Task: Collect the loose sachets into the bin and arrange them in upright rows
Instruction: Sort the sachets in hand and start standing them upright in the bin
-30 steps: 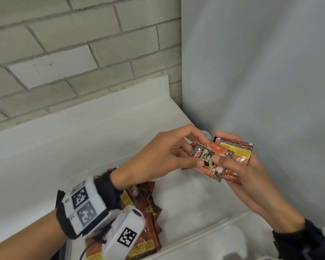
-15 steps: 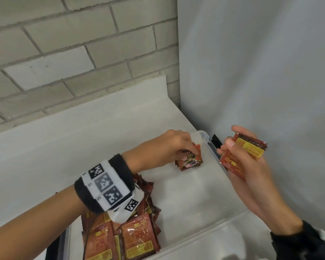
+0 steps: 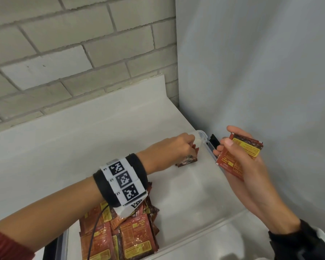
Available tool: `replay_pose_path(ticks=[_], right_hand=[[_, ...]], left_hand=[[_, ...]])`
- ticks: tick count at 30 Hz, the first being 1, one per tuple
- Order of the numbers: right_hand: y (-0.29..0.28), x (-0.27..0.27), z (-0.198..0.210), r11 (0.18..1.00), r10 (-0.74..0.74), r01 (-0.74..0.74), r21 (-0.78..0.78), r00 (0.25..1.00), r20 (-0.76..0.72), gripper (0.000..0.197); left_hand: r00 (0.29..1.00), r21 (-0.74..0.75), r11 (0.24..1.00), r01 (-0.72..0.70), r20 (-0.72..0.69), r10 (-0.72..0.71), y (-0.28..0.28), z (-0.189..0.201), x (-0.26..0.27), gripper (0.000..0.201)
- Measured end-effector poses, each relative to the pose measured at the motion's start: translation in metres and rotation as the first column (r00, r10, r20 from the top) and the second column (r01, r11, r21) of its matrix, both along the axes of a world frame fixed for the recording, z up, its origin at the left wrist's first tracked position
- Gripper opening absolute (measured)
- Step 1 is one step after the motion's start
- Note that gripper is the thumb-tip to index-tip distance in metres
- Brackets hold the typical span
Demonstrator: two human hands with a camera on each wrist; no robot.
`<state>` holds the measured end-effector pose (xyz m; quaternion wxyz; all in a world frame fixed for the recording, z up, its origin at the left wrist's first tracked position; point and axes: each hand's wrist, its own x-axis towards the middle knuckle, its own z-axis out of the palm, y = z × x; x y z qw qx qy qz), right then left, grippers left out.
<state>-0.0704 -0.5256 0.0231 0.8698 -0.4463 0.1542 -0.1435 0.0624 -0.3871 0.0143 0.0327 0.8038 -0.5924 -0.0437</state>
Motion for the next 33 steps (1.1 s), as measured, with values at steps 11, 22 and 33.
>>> replay_pose_path(ticks=[11,22,33], right_hand=[[-0.004,0.0,-0.001,0.992,0.049,-0.056,0.111,0.997,0.065,0.04],[-0.003,0.001,-0.003,0.987,0.107,-0.107,0.119,0.994,0.006,0.036],[-0.002,0.0,-0.004,0.992,0.122,-0.122,-0.022,0.992,-0.014,0.035]], left_hand=[[0.99,-0.062,0.996,0.07,0.125,-0.062,0.0,-0.002,-0.003,0.029],[0.988,-0.112,0.99,0.089,0.133,-0.074,0.002,-0.009,0.004,0.022],[0.838,-0.191,0.951,-0.243,-0.535,0.107,0.013,0.026,0.001,0.037]])
